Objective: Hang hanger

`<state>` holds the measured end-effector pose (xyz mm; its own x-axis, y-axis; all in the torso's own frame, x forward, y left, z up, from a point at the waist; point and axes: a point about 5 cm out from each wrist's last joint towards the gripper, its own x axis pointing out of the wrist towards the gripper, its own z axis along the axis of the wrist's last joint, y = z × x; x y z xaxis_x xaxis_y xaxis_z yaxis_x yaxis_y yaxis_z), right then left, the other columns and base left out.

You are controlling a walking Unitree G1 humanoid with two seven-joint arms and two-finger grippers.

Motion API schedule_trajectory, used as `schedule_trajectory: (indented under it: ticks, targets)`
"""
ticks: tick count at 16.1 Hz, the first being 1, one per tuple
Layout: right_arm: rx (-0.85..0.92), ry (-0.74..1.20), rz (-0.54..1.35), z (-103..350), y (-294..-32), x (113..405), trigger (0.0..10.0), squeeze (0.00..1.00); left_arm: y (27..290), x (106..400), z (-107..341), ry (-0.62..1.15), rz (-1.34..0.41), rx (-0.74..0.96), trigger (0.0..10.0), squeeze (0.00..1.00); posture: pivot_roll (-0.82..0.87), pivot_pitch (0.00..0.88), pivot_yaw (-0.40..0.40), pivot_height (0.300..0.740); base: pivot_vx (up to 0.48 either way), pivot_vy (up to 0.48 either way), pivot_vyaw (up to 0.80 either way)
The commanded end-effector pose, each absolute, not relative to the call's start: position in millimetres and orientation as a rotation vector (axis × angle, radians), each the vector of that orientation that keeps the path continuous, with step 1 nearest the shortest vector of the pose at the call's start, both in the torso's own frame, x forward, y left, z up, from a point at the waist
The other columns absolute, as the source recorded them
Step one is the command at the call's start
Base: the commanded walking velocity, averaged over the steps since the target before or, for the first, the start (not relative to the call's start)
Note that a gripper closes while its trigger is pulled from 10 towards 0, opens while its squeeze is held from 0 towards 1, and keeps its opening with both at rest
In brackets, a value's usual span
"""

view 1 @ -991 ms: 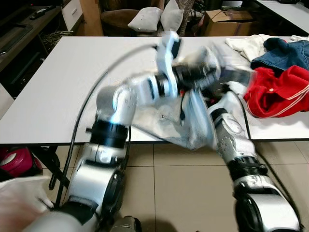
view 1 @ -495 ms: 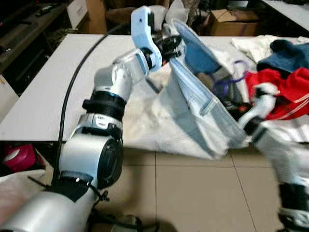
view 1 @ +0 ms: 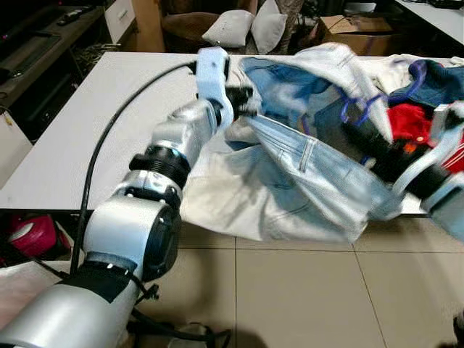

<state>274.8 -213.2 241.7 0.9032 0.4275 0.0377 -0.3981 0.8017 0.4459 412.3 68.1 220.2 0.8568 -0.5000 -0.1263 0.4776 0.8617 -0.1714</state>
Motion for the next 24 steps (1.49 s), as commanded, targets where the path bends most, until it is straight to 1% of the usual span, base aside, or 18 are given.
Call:
schedule_trajectory:
  ticks: [1,2,3,4,5,8,9,10,11,13,15,16,17,18,20,22,23,24]
  targets:
    - [0.487,-0.065,0.390,269.0,-221.0,273.6,10.0,0.00,66.6,407.4,199.1,0.219,-0.549,-0.071,0.0,0.00,-0.04,0.000,0.056,0.740,0.000,0.000,0.00]
    - [0.506,-0.085,0.359,273.7,-222.7,275.9,10.0,0.00,64.2,403.9,188.8,0.240,-0.576,-0.052,0.0,0.00,-0.04,0.000,0.056,0.740,0.000,0.000,0.00]
    - [0.575,-0.121,0.309,281.3,-225.1,280.5,10.0,0.00,60.0,393.0,161.7,0.308,-0.647,-0.018,0.0,0.00,-0.04,0.000,0.056,0.740,0.000,0.000,0.00]
    - [0.608,-0.136,0.297,283.9,-224.9,282.3,10.0,0.00,58.2,387.2,149.8,0.337,-0.684,0.002,0.0,0.00,-0.04,0.000,0.056,0.740,0.000,0.000,0.00]
    - [0.675,-0.130,0.258,284.3,-224.6,287.8,10.0,0.00,52.3,371.8,125.4,0.383,-0.791,0.039,0.0,0.00,-0.03,0.000,0.045,0.740,0.000,0.000,0.00]
    - [0.729,-0.100,0.174,278.4,-227.3,298.2,10.0,0.00,43.5,350.2,105.0,0.408,-0.942,0.032,0.0,0.00,-0.03,0.000,0.037,0.740,0.000,0.000,0.00]
    - [0.751,-0.085,0.142,275.5,-228.0,302.5,10.0,0.00,42.3,344.6,101.7,0.406,-0.967,0.022,0.0,0.00,-0.03,0.000,0.029,0.740,0.000,0.000,0.00]
    - [0.829,-0.065,0.133,276.3,-222.1,309.5,10.0,0.00,44.0,333.2,89.8,0.411,-0.977,0.021,0.0,0.00,-0.01,0.000,0.005,0.740,0.000,0.000,0.00]
    - [0.842,-0.063,0.150,280.0,-219.6,310.8,10.0,0.00,47.0,329.8,83.1,0.423,-0.961,0.034,0.0,0.00,-0.01,0.000,0.002,0.740,0.000,0.000,0.00]
    - [0.839,-0.062,0.154,284.3,-220.3,313.0,10.0,0.00,50.6,326.3,76.8,0.435,-0.948,0.054,0.0,0.00,-0.02,0.000,0.012,0.740,0.000,0.000,0.00]
    - [0.784,-0.053,0.151,287.7,-222.5,316.5,10.0,0.00,51.3,320.2,73.4,0.418,-0.958,0.074,0.0,0.00,-0.03,0.000,0.017,0.740,0.000,0.000,0.00]
    - [0.736,-0.034,0.138,284.3,-221.4,316.4,10.0,0.00,50.5,321.4,79.0,0.383,-0.937,0.047,10.0,0.00,-0.03,0.000,0.013,0.740,0.000,0.000,0.00]
    - [0.682,-0.014,0.123,280.2,-219.8,316.2,10.0,0.00,49.7,323.2,87.5,0.338,-0.930,-0.010,10.0,0.00,-0.03,0.000,0.011,0.740,0.000,0.000,0.00]
    - [0.616,0.022,0.114,273.2,-215.8,315.0,10.0,0.00,50.8,325.0,102.9,0.265,-0.936,-0.061,10.0,1.00,-0.03,0.000,0.003,0.740,0.000,0.000,0.00]
    - [0.575,0.047,0.126,267.7,-209.0,314.6,10.0,0.00,59.1,323.1,121.8,0.212,-0.976,-0.066,10.0,1.00,-0.03,0.000,0.015,0.740,0.000,0.000,0.00]
    - [0.579,0.038,0.138,272.2,-206.0,316.6,10.0,0.00,68.8,317.6,122.1,0.207,-0.987,-0.070,10.0,1.00,-0.03,0.000,0.019,0.740,0.000,0.000,0.00]
    - [0.577,0.034,0.140,273.3,-205.5,317.4,10.0,0.00,74.1,314.5,123.0,0.200,-0.979,-0.075,10.0,1.00,-0.03,0.000,0.019,0.740,0.000,0.000,0.00]
    - [0.566,0.042,0.141,271.8,-205.6,317.2,10.0,0.00,83.8,311.6,129.0,0.162,-0.919,-0.086,10.0,1.00,-0.02,0.000,-0.005,0.740,0.000,0.000,0.00]
